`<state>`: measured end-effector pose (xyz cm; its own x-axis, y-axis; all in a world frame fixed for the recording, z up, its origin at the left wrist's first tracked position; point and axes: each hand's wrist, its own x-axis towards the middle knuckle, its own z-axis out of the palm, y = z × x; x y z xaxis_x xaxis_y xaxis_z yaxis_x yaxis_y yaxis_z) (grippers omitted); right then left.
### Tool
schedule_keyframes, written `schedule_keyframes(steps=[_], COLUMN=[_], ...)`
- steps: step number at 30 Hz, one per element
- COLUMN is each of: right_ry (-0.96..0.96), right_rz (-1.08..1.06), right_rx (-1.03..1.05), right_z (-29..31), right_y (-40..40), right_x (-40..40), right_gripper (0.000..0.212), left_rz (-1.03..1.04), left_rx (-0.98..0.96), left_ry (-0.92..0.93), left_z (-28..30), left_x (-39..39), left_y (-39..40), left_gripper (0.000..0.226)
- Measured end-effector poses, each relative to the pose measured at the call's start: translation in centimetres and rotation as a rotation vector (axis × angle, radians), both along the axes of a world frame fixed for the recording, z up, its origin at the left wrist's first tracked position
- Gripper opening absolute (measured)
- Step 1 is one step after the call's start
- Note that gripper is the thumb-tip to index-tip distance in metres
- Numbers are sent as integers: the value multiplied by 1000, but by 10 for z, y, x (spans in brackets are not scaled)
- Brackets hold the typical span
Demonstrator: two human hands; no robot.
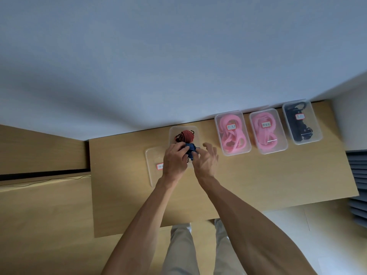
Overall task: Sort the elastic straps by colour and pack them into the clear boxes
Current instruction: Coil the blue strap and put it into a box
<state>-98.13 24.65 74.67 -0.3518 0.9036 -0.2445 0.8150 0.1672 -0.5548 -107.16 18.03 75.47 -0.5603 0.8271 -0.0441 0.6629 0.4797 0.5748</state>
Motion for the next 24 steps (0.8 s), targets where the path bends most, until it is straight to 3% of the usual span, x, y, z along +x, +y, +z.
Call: schedule_keyframes(steps=[4,9,15,20,24], right_ry=[-122,-108,-5,-228,-301], right_rz=[10,-20,81,223,206], right_rx=[-42,-119,36,54,-35], right_z=[-10,-10,11,-2,-8], right_y=[6,6,-3,7,8], right_x=[-3,-3,-3,7,9], right_gripper=[18,19,29,15,24], left_rz=[2,10,54,-22,-41], left_rx=[-57,-107,-47,-118,-135], left_ry=[25,61,13,70,47], left_z=[-3,-3,5,-1,0], left_x=[0,4,10,14,10], left_y=[3,5,3,-3,1], left_gripper=[33,31,34,44,42])
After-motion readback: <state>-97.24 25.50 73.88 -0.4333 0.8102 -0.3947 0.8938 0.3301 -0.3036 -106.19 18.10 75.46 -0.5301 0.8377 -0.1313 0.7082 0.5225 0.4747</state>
